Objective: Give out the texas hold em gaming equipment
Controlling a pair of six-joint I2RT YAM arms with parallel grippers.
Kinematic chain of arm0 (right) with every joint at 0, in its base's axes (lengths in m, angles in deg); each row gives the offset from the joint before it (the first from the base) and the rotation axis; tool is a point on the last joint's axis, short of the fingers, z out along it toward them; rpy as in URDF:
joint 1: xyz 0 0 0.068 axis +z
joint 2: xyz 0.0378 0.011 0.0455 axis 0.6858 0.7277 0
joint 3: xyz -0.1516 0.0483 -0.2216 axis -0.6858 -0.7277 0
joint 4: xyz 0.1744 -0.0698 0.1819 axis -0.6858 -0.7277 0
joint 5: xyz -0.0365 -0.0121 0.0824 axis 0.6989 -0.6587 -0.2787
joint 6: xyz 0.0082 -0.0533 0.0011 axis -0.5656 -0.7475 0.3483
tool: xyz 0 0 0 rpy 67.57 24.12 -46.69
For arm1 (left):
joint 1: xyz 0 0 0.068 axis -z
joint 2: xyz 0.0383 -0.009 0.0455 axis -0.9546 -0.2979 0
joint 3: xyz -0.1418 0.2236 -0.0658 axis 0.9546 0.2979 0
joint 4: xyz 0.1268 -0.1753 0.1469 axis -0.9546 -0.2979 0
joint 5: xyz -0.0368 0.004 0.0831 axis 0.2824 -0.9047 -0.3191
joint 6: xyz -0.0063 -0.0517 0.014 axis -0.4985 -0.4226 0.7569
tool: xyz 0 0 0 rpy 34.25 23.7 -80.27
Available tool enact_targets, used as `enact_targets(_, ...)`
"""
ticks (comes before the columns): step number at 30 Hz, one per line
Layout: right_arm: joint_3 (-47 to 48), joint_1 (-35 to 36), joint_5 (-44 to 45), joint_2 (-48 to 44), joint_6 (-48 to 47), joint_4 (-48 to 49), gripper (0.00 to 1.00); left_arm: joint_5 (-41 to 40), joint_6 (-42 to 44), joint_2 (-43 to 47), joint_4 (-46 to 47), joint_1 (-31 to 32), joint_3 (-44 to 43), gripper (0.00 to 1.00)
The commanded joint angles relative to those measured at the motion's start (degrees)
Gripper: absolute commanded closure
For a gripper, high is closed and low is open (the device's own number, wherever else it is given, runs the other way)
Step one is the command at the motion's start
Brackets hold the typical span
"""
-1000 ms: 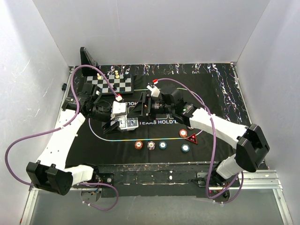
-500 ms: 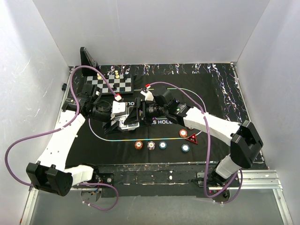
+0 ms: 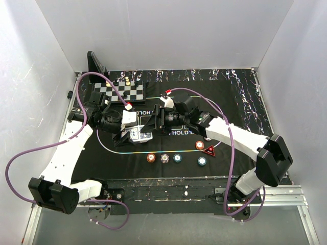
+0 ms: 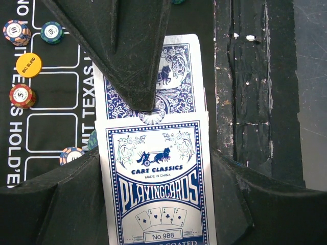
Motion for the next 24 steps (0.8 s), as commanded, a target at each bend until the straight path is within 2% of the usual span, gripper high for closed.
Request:
enact_targets(1,0.7,-0.2,0.4,-2.1,-1.4,0.6,0.37,3.3,0.0,1.7,0.7,0.1,-0.8,0.95)
enact_targets(18,-2.6,-2.7,1.9,-7.1,-1.9,-0.8,0.52,3.3,-2.8,1.1,2.7,0.0,0.0,0.95)
enact_targets(22,-1.6,-2.1,1.5,-7.0,-2.4,0.4,0.29,3.5,-4.9,0.4,3.8,0.1,-0.1,0.93)
enact_targets(24,-0.1,-1.2,1.2,-5.9,-2.7,0.7,0.25,3.8,-7.0,-0.4,4.7,0.1,-0.6,0.91)
